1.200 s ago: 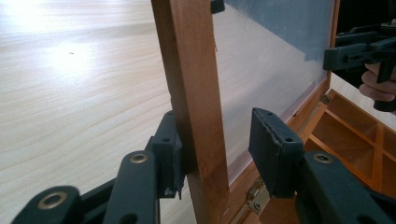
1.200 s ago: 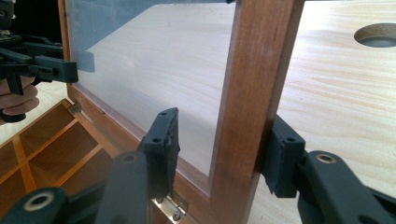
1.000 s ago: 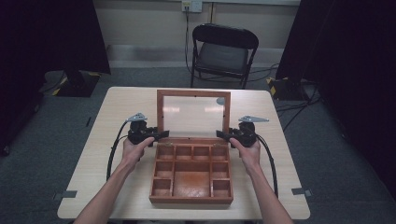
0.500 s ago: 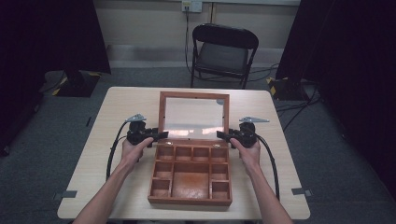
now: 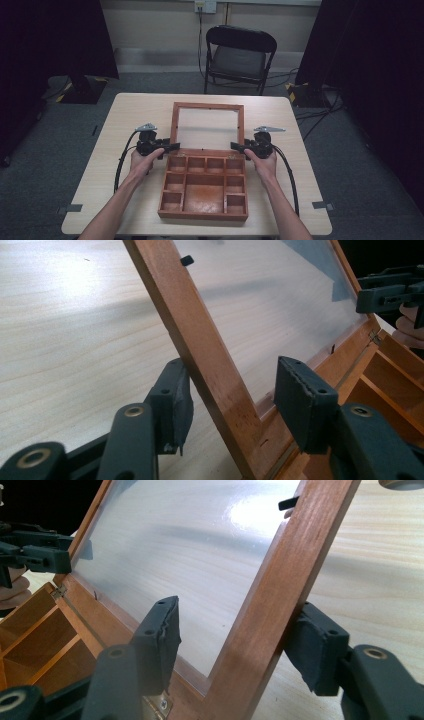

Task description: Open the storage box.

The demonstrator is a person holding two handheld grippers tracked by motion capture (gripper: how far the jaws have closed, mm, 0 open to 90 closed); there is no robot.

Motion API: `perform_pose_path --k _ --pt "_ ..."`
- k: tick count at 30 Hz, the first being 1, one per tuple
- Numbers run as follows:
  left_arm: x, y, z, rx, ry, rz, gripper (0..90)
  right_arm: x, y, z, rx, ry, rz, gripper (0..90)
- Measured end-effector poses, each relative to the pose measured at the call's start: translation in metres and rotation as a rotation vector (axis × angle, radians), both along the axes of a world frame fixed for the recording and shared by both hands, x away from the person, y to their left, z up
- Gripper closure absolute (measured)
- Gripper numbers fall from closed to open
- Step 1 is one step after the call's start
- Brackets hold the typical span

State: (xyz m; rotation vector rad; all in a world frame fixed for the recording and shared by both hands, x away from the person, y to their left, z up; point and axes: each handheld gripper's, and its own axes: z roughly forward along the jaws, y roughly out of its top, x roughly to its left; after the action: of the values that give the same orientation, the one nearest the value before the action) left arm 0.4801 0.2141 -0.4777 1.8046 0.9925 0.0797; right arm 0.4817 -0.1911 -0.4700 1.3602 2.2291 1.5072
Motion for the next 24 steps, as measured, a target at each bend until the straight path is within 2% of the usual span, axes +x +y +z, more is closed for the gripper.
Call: perform_pose_path --k 10,14,17,20,24 --pt "0.0031 0.0026 -0.0046 -0.003 0.027 0.011 41.2 0.0014 0.003 -0.0033 -0.017 0.023 -0.017 30.0" --pt "0.0048 0.0026 -0.0069 0.004 0.033 0.017 40.5 0.0019 0.0031 -0.0058 -0.026 0.033 -0.017 29.7" --pt "0.0055 0.0024 -0.0082 -0.013 0.049 0.021 39.8 0.0027 0.0042 -0.0079 -0.025 0.045 -0.018 28.1" --pt "0.0059 0.0028 -0.0083 -0.008 0.051 0.017 39.7 0.0028 0.0045 -0.0083 -0.025 0.046 -0.018 27.7" --pt "0.0068 0.0025 -0.0098 -0.017 0.077 0.026 38.7 0.0033 0.0047 -0.0088 -0.029 0.065 -0.018 26.3"
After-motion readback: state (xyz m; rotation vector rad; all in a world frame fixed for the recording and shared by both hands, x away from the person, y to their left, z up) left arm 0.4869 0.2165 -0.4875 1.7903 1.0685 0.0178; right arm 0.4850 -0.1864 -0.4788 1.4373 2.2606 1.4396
